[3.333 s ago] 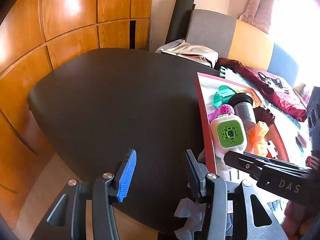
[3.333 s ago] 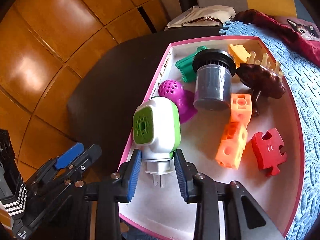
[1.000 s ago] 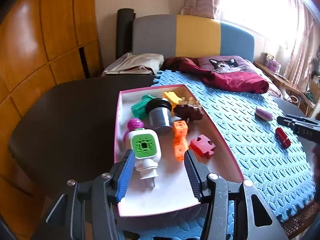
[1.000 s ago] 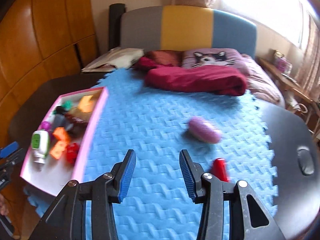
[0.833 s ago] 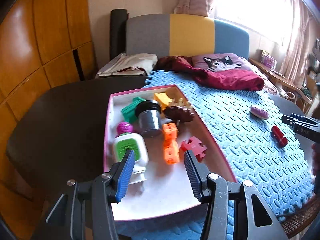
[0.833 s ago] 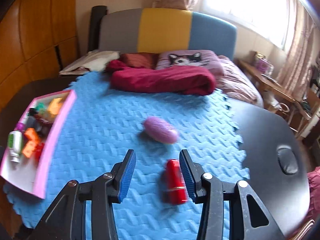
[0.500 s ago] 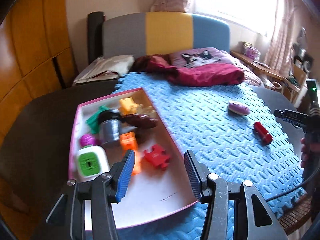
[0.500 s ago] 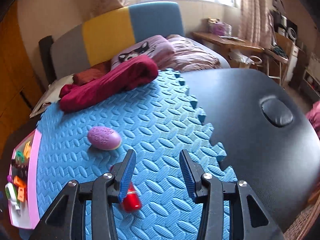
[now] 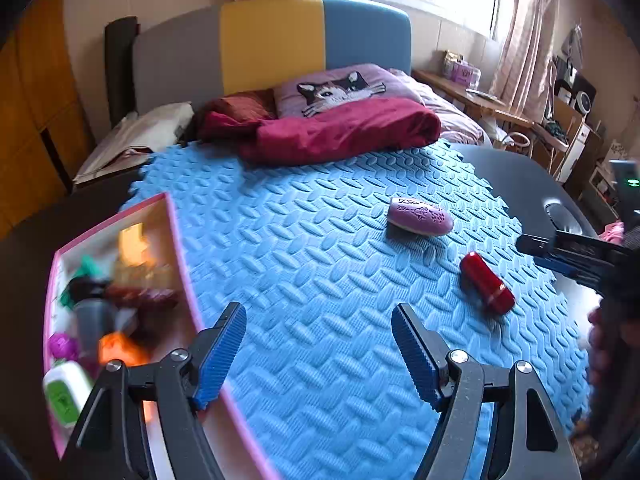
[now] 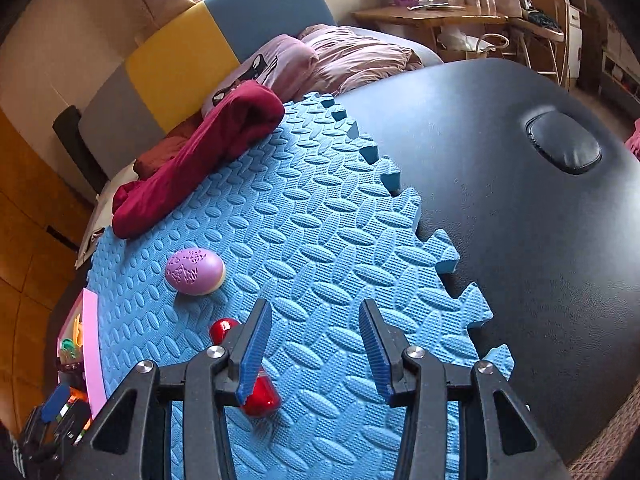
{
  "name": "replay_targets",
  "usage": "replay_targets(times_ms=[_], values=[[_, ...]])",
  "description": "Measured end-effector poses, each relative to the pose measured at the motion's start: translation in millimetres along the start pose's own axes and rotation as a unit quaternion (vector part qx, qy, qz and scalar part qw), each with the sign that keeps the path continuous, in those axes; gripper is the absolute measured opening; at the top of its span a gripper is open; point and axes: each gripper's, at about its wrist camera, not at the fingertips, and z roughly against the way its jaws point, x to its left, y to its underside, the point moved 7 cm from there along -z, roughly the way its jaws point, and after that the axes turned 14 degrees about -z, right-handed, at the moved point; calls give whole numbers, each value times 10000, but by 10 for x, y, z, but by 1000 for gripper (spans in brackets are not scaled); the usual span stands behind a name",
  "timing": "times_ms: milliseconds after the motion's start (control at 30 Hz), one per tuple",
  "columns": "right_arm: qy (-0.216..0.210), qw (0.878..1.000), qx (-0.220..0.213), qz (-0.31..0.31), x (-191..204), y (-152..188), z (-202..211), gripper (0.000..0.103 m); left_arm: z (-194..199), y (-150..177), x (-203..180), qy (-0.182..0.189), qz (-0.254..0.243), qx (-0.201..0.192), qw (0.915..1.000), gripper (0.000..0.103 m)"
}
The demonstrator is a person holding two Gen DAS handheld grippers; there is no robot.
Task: Organize rigid objects
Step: 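Move both grippers back over the lilac egg and red tube on the mat, then grasp the lilac egg with the left gripper while the right gripper grasps the red tube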
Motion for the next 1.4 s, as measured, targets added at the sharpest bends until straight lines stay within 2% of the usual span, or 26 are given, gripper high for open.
replay_targets(times_ms=[100, 233, 367, 533, 700, 767, 800, 833, 933, 1033, 1100, 1200, 1400], values=[[-68, 9999, -14, -94, -15, -15, 20, 46, -169, -168, -102, 120, -113, 32, 9999, 77], [-135, 9996, -3, -236, -47, -55, 25, 46, -372, -439, -292, 265, -380, -8, 9989, 88], [-242, 9991, 2, -338, -59, -75, 36, 46, -586, -689, -501, 358, -808, -43, 9961, 93], [-329, 9986, 54, -409, -62, -84, 30, 46, -852, -885, -696, 598, -1025, 19, 9929, 95], [-424, 9981, 103, -436, -52, -87, 25, 46, -1088, -969, -830, 673, -1263, 144, 9896, 96], [-440, 9981, 127, -422, -41, -83, 17, 46, -1201, -990, -846, 589, -1336, 178, 9891, 95], [-441, 9980, 140, -420, -38, -80, 11, 47, -1248, -988, -844, 603, -1329, 193, 9891, 92], [-446, 9980, 151, -417, -36, -76, 7, 47, -1303, -974, -848, 757, -1258, 240, 9889, 76], [-440, 9981, 156, -413, -36, -75, 1, 47, -1305, -943, -813, 878, -956, 148, 9914, 76], [-430, 9980, 159, -430, -46, -81, -6, 47, -1228, -861, -780, 788, -910, 52, 9927, 76], [-423, 9980, 163, -437, -55, -82, -10, 47, -1169, -771, -699, 748, -692, 93, 9947, 76], [-381, 9982, 182, -430, -63, -76, -23, 47, -1032, -582, -565, 606, -364, 124, 9974, 76], [-309, 9987, 315, -254, -25, -12, -75, 47, -648, -105, -461, 296, -211, -101, 9993, 76]])
